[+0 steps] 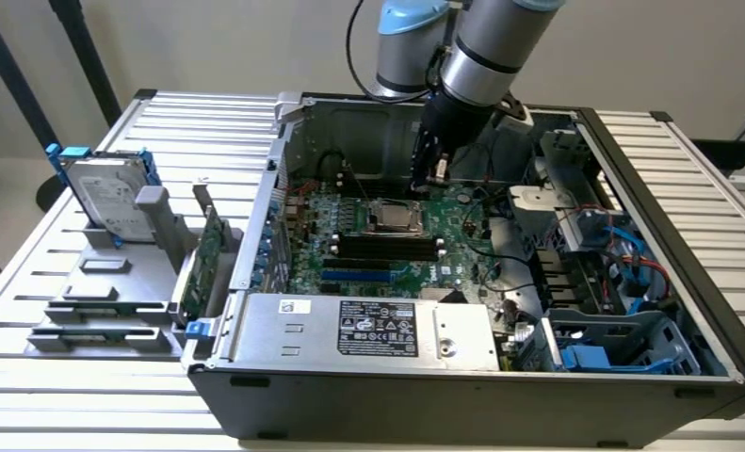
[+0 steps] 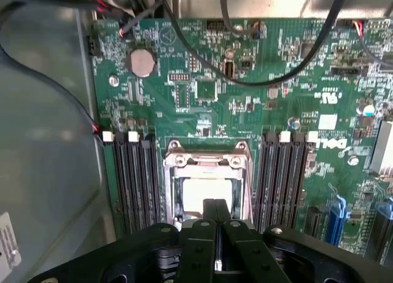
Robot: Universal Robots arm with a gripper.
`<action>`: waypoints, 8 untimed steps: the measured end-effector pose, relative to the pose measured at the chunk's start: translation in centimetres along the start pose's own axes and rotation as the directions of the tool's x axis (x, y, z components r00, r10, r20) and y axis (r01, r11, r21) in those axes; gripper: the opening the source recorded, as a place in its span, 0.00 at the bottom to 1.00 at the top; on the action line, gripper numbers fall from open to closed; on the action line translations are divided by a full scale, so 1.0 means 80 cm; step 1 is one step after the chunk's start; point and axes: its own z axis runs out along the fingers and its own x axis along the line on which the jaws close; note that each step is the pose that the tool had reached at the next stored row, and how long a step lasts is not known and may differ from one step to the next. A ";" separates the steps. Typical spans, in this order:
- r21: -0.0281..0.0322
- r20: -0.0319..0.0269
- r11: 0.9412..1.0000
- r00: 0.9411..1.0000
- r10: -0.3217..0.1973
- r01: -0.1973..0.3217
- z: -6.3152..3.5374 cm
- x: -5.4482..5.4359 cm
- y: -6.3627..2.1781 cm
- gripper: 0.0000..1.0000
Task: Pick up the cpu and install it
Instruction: 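Close the cpu cover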
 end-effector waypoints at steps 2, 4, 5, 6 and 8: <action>0.005 0.000 1.000 1.000 0.000 0.000 0.003 -0.001 -0.007 0.11; 0.008 0.000 1.000 1.000 0.000 0.000 0.007 -0.003 -0.015 0.11; 0.010 0.000 1.000 1.000 0.000 0.000 0.009 -0.003 -0.020 0.11; 0.012 0.000 1.000 1.000 0.000 0.000 0.011 -0.004 -0.025 0.11; 0.013 0.000 1.000 1.000 0.000 0.000 0.015 -0.004 -0.035 0.11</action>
